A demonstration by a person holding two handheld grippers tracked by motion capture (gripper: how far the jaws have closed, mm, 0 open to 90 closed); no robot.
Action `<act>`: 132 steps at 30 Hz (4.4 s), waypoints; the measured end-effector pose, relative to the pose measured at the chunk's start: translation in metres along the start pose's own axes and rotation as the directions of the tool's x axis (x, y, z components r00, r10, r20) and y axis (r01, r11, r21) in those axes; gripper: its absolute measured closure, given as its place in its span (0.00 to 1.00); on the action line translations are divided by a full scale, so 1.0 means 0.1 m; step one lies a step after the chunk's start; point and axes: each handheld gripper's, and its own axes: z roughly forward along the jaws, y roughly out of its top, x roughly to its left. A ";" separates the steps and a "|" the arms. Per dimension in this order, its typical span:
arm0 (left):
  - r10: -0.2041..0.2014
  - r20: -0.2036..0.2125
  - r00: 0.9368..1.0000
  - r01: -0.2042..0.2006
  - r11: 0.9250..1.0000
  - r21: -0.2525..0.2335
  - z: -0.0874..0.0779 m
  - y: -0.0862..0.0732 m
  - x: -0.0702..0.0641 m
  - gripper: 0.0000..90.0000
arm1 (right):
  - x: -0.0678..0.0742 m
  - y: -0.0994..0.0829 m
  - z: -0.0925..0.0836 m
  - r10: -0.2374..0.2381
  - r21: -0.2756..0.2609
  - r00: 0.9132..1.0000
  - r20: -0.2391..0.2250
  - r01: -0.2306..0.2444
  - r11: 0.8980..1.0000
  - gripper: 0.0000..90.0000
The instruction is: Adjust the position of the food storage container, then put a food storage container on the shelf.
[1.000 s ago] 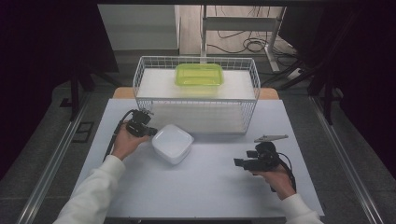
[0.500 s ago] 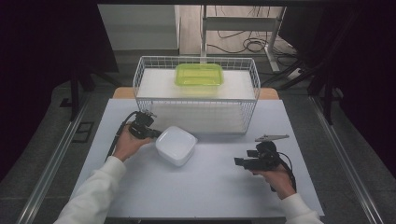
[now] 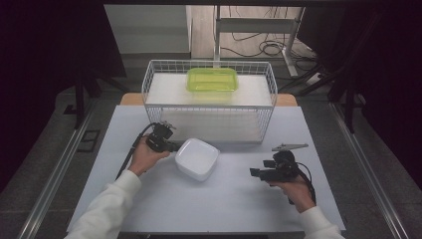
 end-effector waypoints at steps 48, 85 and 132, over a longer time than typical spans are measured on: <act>0.052 0.165 0.985 -0.056 0.998 0.019 0.16 -0.11 -0.73 1.00 | -0.01 0.00 0.02 0.001 0.017 1.000 0.004 -0.001 1.000 0.29; -0.194 0.202 0.960 0.235 0.951 -0.199 -0.45 -0.34 -0.41 0.37 | -0.04 0.09 -0.16 0.038 -0.071 0.999 -0.034 -0.041 0.997 0.30; -0.328 0.436 0.838 0.391 0.919 -0.060 0.08 -0.25 -0.46 0.46 | 0.07 0.13 0.19 0.166 -0.020 0.971 -0.170 -0.172 0.985 0.41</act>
